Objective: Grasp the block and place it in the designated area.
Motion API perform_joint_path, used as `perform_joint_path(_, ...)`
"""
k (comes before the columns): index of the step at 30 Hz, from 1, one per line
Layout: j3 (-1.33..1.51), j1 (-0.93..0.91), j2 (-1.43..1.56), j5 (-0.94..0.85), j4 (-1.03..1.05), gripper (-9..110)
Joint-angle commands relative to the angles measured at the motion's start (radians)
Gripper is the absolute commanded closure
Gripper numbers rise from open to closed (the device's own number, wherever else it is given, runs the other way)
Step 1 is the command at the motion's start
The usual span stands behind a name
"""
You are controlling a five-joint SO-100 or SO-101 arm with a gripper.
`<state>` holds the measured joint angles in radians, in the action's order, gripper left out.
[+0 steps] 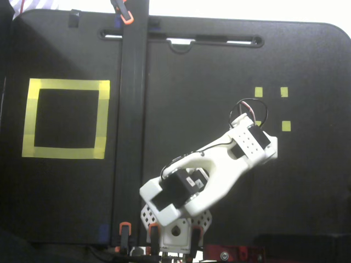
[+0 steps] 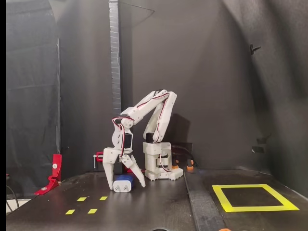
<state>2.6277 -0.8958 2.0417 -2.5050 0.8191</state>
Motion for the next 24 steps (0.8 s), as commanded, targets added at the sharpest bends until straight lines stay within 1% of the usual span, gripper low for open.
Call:
perform_joint_path(1,0.009,0.002,0.002,0.003,0.002,64)
perform_joint_path(11,0.037,-0.003,0.025,0.0,-0.005,81)
perform_joint_path(24,0.041,-0.003,0.031,0.002,-0.006,81)
